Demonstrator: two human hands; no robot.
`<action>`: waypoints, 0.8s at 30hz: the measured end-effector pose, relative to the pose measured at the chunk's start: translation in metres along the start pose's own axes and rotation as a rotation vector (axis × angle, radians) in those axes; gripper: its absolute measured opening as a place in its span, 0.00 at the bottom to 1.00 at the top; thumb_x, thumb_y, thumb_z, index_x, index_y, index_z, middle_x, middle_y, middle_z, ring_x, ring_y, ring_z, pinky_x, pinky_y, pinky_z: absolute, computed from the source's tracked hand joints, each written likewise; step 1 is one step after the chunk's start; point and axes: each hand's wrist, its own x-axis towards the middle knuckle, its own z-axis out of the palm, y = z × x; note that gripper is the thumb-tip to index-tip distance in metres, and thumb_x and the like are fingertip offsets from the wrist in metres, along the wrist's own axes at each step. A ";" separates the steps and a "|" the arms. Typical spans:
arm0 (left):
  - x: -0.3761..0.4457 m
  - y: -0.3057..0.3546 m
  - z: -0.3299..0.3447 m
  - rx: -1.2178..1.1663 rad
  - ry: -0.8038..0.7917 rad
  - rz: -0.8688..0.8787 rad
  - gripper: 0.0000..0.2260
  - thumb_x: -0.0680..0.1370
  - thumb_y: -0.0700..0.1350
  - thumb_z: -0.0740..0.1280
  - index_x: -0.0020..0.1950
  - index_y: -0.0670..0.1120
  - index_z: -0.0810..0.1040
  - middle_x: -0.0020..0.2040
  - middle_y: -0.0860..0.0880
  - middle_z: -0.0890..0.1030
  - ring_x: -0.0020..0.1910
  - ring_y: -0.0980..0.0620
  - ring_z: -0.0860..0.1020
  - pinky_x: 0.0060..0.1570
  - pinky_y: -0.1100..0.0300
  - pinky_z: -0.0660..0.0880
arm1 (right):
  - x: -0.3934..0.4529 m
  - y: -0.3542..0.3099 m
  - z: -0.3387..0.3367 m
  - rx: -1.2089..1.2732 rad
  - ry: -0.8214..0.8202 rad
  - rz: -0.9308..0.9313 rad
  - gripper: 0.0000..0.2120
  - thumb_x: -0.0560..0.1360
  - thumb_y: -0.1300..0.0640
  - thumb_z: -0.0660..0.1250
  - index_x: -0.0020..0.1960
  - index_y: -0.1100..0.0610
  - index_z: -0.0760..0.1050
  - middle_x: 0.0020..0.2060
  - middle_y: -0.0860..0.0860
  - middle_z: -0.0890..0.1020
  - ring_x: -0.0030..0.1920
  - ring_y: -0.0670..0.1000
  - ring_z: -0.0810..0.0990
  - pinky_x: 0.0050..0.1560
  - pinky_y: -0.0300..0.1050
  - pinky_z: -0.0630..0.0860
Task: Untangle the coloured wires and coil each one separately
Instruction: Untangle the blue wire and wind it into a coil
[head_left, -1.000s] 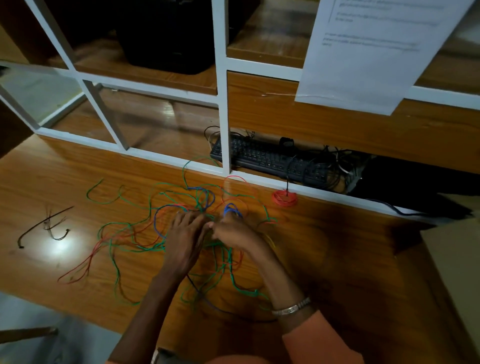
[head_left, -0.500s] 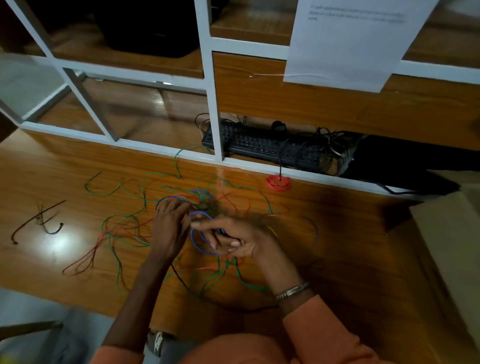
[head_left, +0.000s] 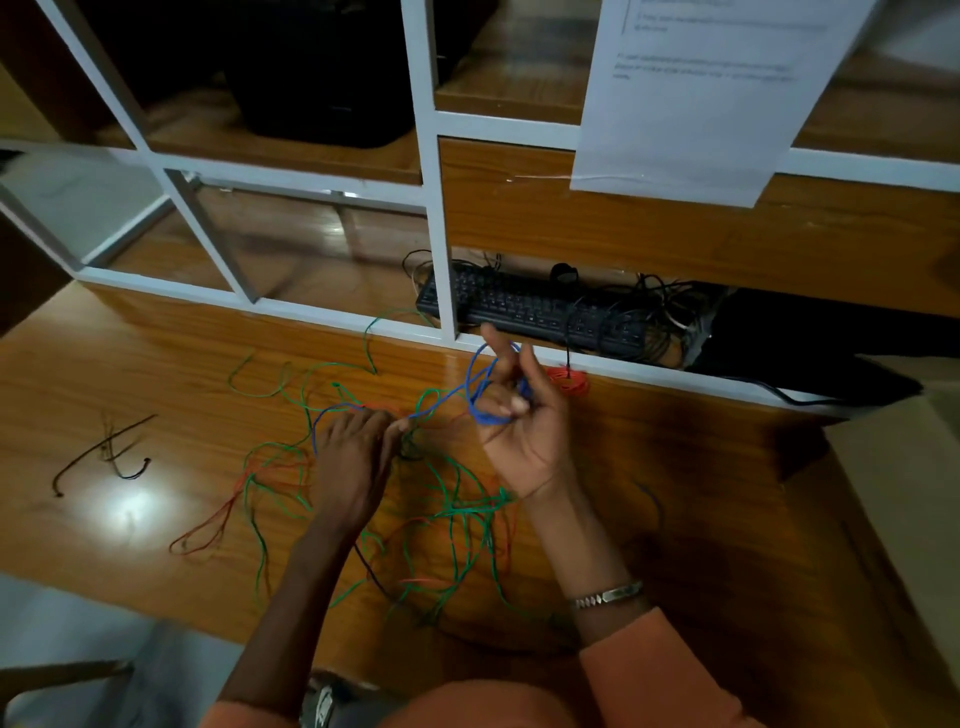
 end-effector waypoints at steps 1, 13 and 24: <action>0.002 0.004 -0.003 0.012 0.011 -0.002 0.23 0.87 0.62 0.50 0.47 0.49 0.77 0.45 0.48 0.79 0.46 0.39 0.77 0.47 0.46 0.71 | 0.002 -0.002 0.000 0.035 0.042 -0.068 0.23 0.84 0.54 0.58 0.73 0.69 0.70 0.56 0.59 0.85 0.44 0.49 0.87 0.42 0.38 0.81; 0.015 0.029 -0.025 0.103 0.215 0.048 0.17 0.84 0.59 0.63 0.49 0.48 0.83 0.59 0.44 0.78 0.55 0.41 0.79 0.61 0.45 0.71 | 0.021 0.036 0.030 -2.233 0.321 0.104 0.12 0.74 0.68 0.62 0.56 0.67 0.76 0.43 0.56 0.78 0.44 0.59 0.79 0.42 0.49 0.74; 0.004 0.017 -0.012 0.055 0.191 0.181 0.14 0.83 0.57 0.64 0.50 0.48 0.82 0.52 0.48 0.81 0.53 0.45 0.79 0.66 0.40 0.71 | 0.017 0.036 0.027 -2.071 0.294 0.622 0.15 0.75 0.50 0.64 0.37 0.58 0.82 0.25 0.51 0.80 0.30 0.53 0.78 0.34 0.46 0.74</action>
